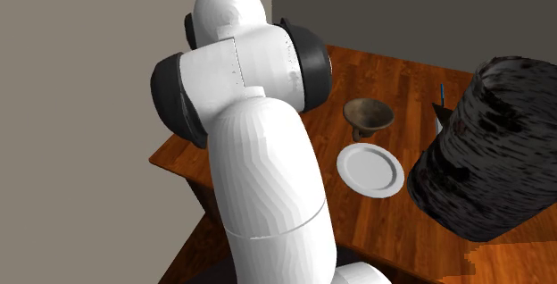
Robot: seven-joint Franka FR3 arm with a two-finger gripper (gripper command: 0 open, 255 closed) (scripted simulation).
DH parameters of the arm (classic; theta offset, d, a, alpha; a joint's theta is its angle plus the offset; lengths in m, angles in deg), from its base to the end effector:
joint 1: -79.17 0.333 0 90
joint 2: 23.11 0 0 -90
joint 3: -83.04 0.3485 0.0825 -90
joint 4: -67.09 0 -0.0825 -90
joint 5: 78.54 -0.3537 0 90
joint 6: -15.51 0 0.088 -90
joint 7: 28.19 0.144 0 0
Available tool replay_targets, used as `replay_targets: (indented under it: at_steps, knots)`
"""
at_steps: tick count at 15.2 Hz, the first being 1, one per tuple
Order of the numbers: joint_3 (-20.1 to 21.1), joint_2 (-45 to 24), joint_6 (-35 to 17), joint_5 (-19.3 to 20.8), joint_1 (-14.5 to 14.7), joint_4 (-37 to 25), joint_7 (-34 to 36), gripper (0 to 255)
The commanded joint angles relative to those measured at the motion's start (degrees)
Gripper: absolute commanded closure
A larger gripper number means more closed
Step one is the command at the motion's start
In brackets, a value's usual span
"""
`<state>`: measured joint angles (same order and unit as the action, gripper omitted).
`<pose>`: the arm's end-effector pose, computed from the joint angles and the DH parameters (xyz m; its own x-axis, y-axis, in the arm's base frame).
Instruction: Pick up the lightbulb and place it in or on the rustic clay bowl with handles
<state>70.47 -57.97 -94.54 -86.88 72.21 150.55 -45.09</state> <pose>0.6577 -0.1897 0.3283 0.9900 -0.0714 -0.1218 -0.0770 -0.9962 -0.0416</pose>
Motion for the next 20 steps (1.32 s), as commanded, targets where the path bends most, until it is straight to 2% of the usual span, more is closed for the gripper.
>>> replay_targets:
  at_steps: [1, 7, 15, 20]
  knots:
    - [-1.2, -1.9, -1.3, -1.2, -0.4, -1.8, 5.1, 0]
    - [-6.4, -6.8, -6.5, -5.5, -2.2, -6.1, 24.3, 0]
    - [-5.8, -9.6, -10.7, -6.4, -2.4, -4.7, 24.1, 0]
    - [-5.8, -9.6, -10.7, -6.4, -2.4, -4.7, 24.1, 0]
